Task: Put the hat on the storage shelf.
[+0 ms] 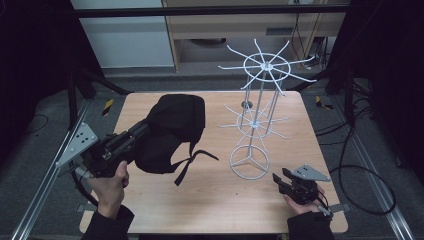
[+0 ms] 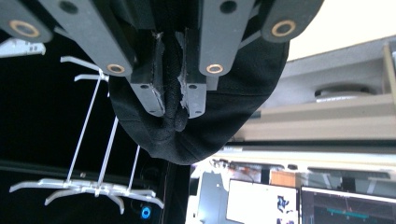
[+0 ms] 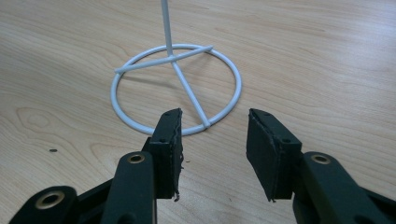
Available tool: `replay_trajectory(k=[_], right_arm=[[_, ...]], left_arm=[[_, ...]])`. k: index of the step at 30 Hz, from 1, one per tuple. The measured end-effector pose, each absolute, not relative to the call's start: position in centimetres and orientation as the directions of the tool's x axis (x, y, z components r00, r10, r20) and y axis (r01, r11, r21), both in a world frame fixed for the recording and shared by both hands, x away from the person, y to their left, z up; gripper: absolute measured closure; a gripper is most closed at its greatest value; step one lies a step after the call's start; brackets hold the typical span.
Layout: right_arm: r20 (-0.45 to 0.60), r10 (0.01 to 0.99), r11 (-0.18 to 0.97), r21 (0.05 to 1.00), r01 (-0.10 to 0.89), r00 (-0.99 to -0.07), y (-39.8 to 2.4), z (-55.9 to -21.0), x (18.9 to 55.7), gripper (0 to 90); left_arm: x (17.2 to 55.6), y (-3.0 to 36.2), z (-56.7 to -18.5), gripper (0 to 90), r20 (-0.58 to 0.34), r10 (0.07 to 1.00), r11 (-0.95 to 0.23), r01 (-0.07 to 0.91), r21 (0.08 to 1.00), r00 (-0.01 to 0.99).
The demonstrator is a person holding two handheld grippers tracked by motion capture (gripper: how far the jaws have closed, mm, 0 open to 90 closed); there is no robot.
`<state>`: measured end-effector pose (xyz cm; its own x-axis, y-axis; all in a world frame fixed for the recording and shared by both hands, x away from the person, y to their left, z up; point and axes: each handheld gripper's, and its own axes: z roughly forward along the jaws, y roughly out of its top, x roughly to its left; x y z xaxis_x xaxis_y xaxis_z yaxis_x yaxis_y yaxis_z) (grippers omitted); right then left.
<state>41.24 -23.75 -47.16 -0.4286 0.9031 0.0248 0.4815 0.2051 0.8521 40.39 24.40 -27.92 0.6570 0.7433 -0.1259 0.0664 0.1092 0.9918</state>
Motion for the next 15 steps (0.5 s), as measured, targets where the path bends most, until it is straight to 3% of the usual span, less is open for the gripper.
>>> replay_trajectory(k=[15], right_arm=[[0.014, 0.902, 0.213, 0.855, 0.473, -0.432, -23.8, -47.2, 41.4, 55.9]], left_arm=[[41.2, 23.6, -23.8, 80.4, -0.132, 0.732, 0.209, -0.036, 0.977, 0.669]])
